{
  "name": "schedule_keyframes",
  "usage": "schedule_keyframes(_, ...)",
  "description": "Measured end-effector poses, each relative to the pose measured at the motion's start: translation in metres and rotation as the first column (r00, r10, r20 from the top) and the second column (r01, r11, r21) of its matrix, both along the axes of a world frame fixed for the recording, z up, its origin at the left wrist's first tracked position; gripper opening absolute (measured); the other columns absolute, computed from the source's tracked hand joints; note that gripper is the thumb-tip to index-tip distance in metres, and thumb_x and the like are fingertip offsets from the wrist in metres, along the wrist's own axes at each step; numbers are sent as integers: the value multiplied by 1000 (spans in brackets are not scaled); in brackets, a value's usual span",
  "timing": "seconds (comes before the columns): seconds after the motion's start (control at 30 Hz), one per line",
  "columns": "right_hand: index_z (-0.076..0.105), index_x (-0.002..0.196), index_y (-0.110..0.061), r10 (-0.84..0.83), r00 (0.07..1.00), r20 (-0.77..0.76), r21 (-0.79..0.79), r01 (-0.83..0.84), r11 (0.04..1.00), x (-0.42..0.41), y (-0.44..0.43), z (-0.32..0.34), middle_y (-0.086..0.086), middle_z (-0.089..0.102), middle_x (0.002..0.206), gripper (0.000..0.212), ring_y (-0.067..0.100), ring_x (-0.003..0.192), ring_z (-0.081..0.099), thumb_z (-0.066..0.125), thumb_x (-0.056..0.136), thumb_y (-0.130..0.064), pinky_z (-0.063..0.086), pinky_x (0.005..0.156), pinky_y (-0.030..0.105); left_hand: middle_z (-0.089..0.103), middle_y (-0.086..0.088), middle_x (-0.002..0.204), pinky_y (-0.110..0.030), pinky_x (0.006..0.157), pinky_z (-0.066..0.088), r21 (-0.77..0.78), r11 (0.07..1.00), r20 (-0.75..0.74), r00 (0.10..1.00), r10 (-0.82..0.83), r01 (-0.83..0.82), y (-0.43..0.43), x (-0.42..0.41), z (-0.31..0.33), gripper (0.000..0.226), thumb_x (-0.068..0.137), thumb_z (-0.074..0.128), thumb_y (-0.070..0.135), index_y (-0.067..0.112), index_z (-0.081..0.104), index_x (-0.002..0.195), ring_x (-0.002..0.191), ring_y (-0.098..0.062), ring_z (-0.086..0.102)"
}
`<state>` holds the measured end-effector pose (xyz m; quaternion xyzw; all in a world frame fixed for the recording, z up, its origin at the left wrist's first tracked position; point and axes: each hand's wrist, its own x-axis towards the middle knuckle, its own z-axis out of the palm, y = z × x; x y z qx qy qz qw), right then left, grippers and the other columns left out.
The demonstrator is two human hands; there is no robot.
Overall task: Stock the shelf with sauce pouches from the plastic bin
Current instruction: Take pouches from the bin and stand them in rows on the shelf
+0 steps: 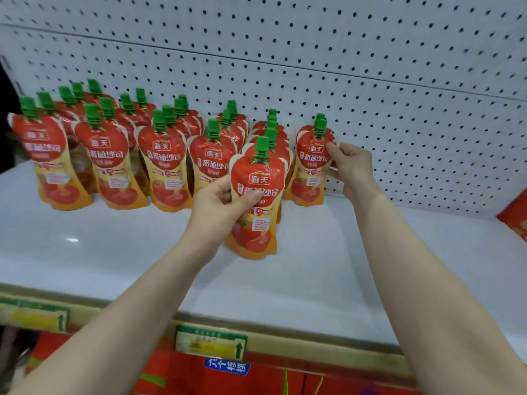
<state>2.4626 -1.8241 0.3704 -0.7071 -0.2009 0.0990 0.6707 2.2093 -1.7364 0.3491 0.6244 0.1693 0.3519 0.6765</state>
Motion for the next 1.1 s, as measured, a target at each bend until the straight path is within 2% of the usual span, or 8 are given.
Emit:
schedule_keyframes(0.17, 62, 89, 5, 33, 998, 50, -12, -33, 999, 1, -3, -2, 12, 66, 91, 25, 18, 81, 64, 61, 97, -19, 59, 64, 24, 76, 2, 98, -23, 75, 57, -5, 1000, -3, 1000, -23, 23, -2, 1, -1, 25, 82, 72, 10, 17, 70, 106, 91, -12, 72)
schedule_keyframes(0.23, 65, 105, -7, 40, 994, 98, -33, -37, 999, -3, -10, 0, 5, 70, 97, 19, 12, 84, 68, 65, 94, -22, 57, 68, 25, 76, 3, 97, -24, 76, 58, -1, 999, -3, 999, -43, 43, -4, 2, -2, 24, 81, 72, 10, 19, 70, 104, 92, -13, 72)
schedule_keyframes(0.37, 61, 109, -24, -171, 946, 276, -39, 188, 981, -26, -35, 13, -4, 67, 101, 26, 10, 85, 65, 70, 87, -34, 57, 70, 33, 76, 2, 98, -30, 81, 58, 0, 997, -2, 997, -72, 72, -10, 4, -4, 24, 81, 72, 12, 21, 70, 103, 94, -14, 72)
schedule_keyframes(0.47, 67, 95, -14, 82, 975, 207, -53, -72, 996, -70, -57, 25, -4, 70, 84, 22, 9, 72, 65, 64, 93, -36, 50, 56, 28, 76, 2, 99, -30, 81, 58, -2, 995, -6, 995, -97, 97, -19, 9, -6, 26, 81, 73, 13, 20, 70, 105, 95, -14, 72)
schedule_keyframes(0.57, 70, 99, -13, 454, 887, 88, -169, -436, 884, -104, -74, 24, 0, 74, 87, 18, 14, 77, 69, 65, 92, -29, 53, 54, 25, 76, 1, 98, -32, 82, 58, 0, 991, 0, 991, -135, 135, -32, 17, -9, 24, 81, 73, 12, 21, 70, 103, 94, -15, 72)
schedule_keyframes(0.77, 70, 94, -15, 380, 915, 138, -116, -366, 923, -101, -96, 24, -5, 75, 75, 8, 7, 68, 71, 67, 90, -8, 57, 57, 20, 75, 1, 102, -22, 78, 56, -9, 978, 13, 978, -210, 210, -52, 33, -10, 26, 86, 69, 13, 12, 66, 112, 95, -10, 71)
schedule_keyframes(0.93, 67, 88, -14, 243, 949, 202, -116, -223, 968, -77, -106, 24, -9, 75, 71, 9, 5, 69, 71, 63, 93, -7, 58, 58, 19, 66, 6, 121, -30, 97, 51, 192, 957, -210, 961, -178, 219, -51, 40, -31, 36, 89, 68, 22, 19, 61, 124, 109, -8, 63)
schedule_keyframes(1.1, 65, 91, -12, 177, 957, 229, -88, -161, 983, -52, -84, 17, -4, 73, 79, 7, 3, 69, 70, 62, 94, -6, 59, 60, 22, 50, 2, 142, -38, 107, 41, 430, 845, -482, 872, -82, 318, -49, 56, -49, 59, 89, 65, 29, 22, 42, 143, 129, -18, 48)
